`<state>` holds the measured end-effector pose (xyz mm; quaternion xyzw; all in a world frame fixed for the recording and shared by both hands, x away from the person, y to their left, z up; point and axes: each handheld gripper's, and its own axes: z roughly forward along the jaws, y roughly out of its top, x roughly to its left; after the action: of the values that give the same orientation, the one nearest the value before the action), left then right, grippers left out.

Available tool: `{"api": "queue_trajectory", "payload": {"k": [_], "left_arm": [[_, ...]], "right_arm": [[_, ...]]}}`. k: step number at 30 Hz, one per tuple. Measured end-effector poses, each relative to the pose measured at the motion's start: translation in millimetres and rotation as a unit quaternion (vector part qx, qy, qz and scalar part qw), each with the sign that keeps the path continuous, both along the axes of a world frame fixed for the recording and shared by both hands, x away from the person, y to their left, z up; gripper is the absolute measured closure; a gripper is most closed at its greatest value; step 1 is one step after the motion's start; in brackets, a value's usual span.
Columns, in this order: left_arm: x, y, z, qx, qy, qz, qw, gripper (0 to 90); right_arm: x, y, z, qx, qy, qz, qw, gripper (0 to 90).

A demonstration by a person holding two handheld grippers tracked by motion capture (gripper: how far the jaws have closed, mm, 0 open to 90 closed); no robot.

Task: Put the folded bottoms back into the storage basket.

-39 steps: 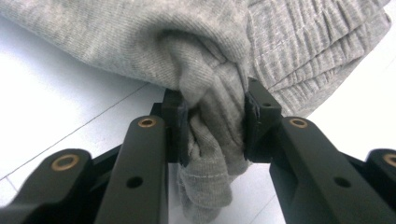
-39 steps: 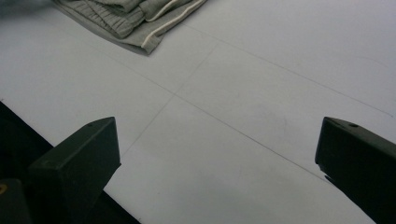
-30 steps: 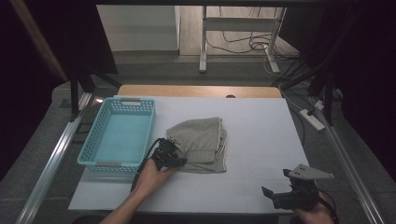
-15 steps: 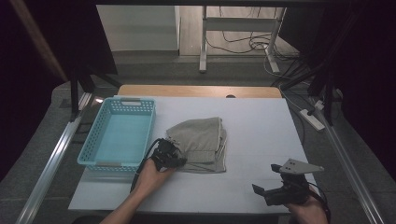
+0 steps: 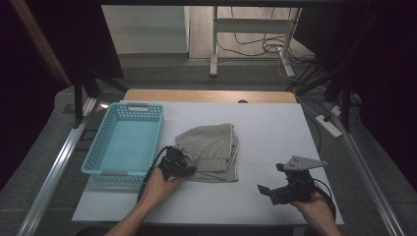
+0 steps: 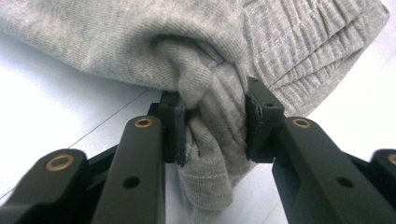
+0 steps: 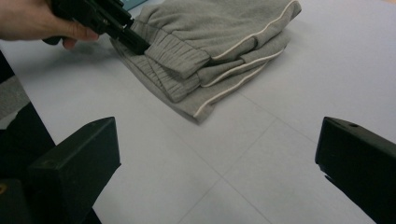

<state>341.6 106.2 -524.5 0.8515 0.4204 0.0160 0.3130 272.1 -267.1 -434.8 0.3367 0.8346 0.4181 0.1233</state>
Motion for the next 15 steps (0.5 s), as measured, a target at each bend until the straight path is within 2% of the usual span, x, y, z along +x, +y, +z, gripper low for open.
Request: {"api": "queue_trajectory", "payload": {"k": [15], "left_arm": [[-0.1, -0.7, 0.4, 0.004, -0.002, -0.002, 1.0, 64.0]], "right_arm": [[35.1, 20.5, -2.1, 0.015, 0.013, 0.004, 0.9998, 0.1]]}}
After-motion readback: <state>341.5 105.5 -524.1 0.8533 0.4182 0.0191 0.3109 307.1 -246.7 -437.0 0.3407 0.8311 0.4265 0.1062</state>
